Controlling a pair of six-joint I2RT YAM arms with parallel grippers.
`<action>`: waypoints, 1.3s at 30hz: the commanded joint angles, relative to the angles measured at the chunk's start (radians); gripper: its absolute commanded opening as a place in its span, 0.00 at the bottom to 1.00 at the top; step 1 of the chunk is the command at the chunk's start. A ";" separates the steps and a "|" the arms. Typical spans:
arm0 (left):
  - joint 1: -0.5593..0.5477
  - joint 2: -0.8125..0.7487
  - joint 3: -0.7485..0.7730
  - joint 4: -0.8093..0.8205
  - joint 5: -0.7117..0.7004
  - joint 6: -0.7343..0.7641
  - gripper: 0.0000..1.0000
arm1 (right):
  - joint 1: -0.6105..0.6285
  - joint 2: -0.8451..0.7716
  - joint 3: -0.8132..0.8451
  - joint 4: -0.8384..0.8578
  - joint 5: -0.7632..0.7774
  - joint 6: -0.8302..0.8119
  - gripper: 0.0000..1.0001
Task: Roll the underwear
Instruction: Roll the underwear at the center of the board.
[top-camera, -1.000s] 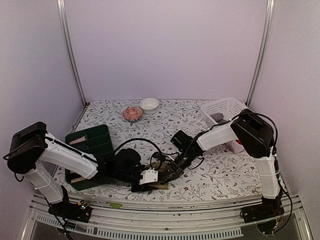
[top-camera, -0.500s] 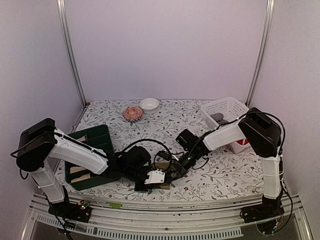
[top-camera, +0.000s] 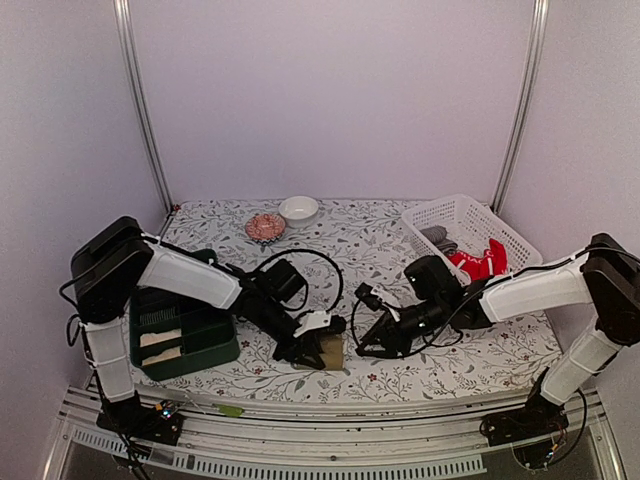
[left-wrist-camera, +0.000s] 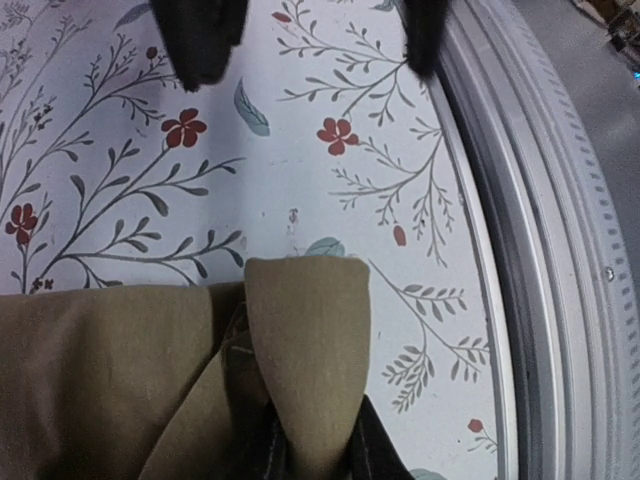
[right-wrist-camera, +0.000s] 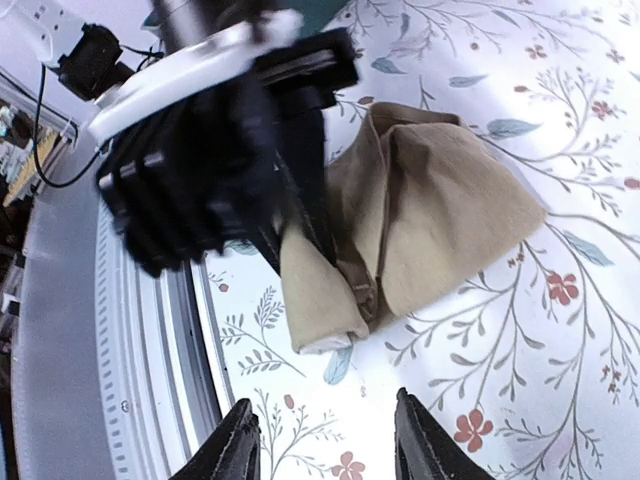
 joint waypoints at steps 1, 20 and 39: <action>0.051 0.136 0.073 -0.179 0.191 0.006 0.04 | 0.096 -0.011 -0.005 0.073 0.180 -0.132 0.48; 0.113 0.267 0.185 -0.269 0.254 0.008 0.07 | 0.216 0.239 0.149 0.099 0.269 -0.384 0.28; 0.165 -0.439 -0.315 0.404 -0.111 -0.199 0.67 | 0.125 0.321 0.285 -0.129 -0.043 -0.143 0.00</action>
